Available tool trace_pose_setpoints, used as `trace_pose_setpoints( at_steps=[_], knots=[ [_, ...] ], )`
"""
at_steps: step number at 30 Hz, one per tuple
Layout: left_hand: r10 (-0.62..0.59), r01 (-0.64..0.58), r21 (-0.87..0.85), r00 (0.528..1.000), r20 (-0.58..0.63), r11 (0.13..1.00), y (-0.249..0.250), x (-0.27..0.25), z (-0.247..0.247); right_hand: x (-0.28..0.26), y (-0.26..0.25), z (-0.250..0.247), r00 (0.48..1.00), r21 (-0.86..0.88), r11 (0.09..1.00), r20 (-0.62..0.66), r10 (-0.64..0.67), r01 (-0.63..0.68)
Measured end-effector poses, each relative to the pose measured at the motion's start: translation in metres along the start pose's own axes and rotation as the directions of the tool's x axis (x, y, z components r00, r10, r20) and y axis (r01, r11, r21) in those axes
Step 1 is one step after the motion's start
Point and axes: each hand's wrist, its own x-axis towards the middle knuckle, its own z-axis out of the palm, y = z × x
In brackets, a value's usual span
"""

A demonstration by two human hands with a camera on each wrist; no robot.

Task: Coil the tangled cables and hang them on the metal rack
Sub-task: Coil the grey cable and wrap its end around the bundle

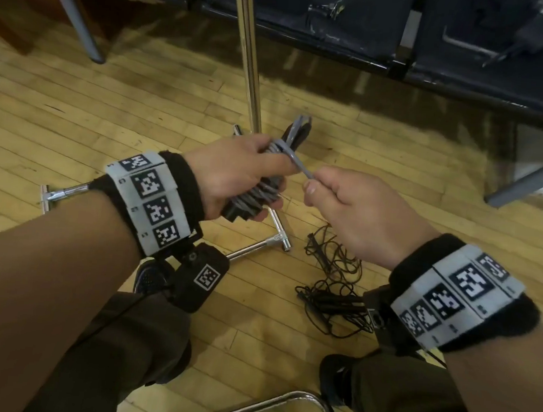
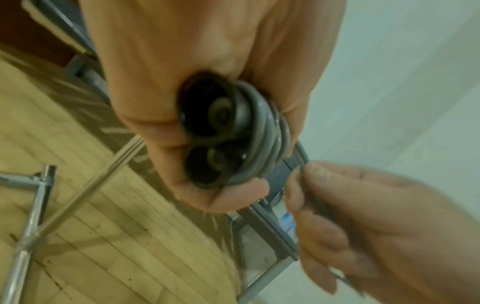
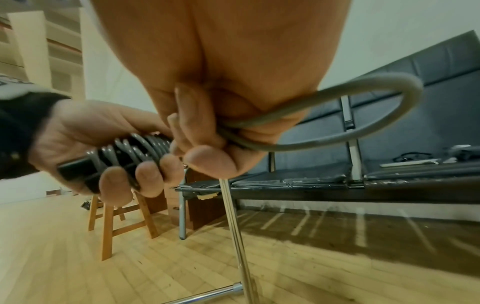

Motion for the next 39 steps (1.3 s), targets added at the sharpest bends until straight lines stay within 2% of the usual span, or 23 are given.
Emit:
trace_pose_setpoints(
  at_steps=[4, 6, 8, 10, 11, 13, 15, 17, 19, 21, 23, 25, 27, 29, 31, 33, 36, 39],
  knots=[
    [0.083, -0.056, -0.154, 0.982, 0.172, 0.986, 0.003, -0.001, 0.006, 0.001, 0.015, 0.0, 0.998, 0.042, 0.999, 0.053, 0.026, -0.028],
    [0.087, -0.057, -0.168, 0.981, 0.175, 0.984, 0.007, -0.002, 0.014, 0.001, 0.022, 0.001, 0.994, -0.001, 0.999, 0.094, 0.049, -0.049],
    [0.141, -0.117, -0.148, 0.976, 0.168, 0.982, 0.011, -0.004, 0.02, 0.002, 0.026, 0.001, 0.991, -0.025, 0.997, 0.108, 0.073, -0.071],
    [0.187, -0.175, -0.069, 0.952, 0.243, 0.982, 0.014, -0.009, 0.025, 0.001, 0.03, 0.002, 0.989, -0.01, 0.995, 0.109, 0.098, -0.098],
    [0.172, -0.188, 0.022, 0.937, 0.305, 0.982, 0.016, -0.013, 0.027, 0.0, 0.033, 0.001, 0.987, -0.001, 0.994, 0.12, 0.106, -0.107],
    [0.032, -0.163, 0.274, 0.903, 0.428, 0.948, 0.017, -0.021, 0.035, -0.001, 0.036, 0.001, 0.974, 0.007, 0.994, 0.197, 0.109, -0.113],
    [-0.197, -0.085, 0.519, 0.864, 0.464, 0.851, 0.008, -0.025, 0.048, 0.0, 0.035, 0.0, 0.946, -0.1, 0.99, 0.301, 0.122, -0.096],
    [-0.363, -0.064, 0.719, 0.831, 0.422, 0.692, -0.006, -0.027, 0.062, 0.002, 0.031, 0.001, 0.928, -0.251, 0.963, 0.326, 0.183, -0.102],
    [-0.406, -0.081, 0.847, 0.851, 0.334, 0.526, -0.019, -0.025, 0.071, 0.004, 0.022, 0.002, 0.938, -0.331, 0.94, 0.292, 0.187, -0.084],
    [-0.381, -0.027, 0.887, 0.897, 0.225, 0.461, -0.024, -0.02, 0.07, 0.002, 0.009, 0.003, 0.962, -0.414, 0.91, 0.239, 0.133, -0.023],
    [-0.313, 0.069, 0.852, 0.943, 0.115, 0.519, -0.023, -0.014, 0.059, -0.002, -0.005, 0.002, 0.984, -0.492, 0.87, 0.163, 0.07, 0.019],
    [-0.221, 0.125, 0.721, 0.975, 0.04, 0.682, -0.018, -0.008, 0.043, -0.005, -0.013, -0.001, 0.996, -0.497, 0.867, 0.094, 0.001, 0.046],
    [-0.131, 0.111, 0.443, 0.991, 0.015, 0.89, -0.009, -0.006, 0.028, -0.007, -0.015, -0.005, 0.999, -0.396, 0.918, 0.031, -0.021, 0.032],
    [-0.056, 0.05, 0.175, 0.998, 0.031, 0.983, -0.002, -0.006, 0.017, -0.006, -0.01, -0.009, 1.0, -0.234, 0.972, -0.023, -0.017, 0.011],
    [-0.005, 0.003, 0.031, 0.996, 0.086, 1.0, -0.001, -0.006, 0.014, -0.004, 0.0, -0.012, 0.999, -0.097, 0.995, -0.041, -0.017, 0.013],
    [0.021, -0.015, -0.046, 0.989, 0.145, 0.999, -0.003, -0.004, 0.017, -0.004, 0.009, -0.012, 1.0, -0.047, 0.999, 0.009, 0.018, -0.017],
    [0.007, 0.009, -0.089, 0.984, 0.177, 0.996, -0.005, -0.002, 0.026, -0.002, 0.021, -0.009, 0.998, -0.187, 0.981, 0.036, 0.055, -0.048],
    [-0.034, 0.043, -0.1, 0.995, 0.095, 0.994, -0.007, 0.002, 0.029, 0.001, 0.027, -0.009, 0.996, -0.214, 0.974, -0.066, 0.06, -0.073]
  ],
)
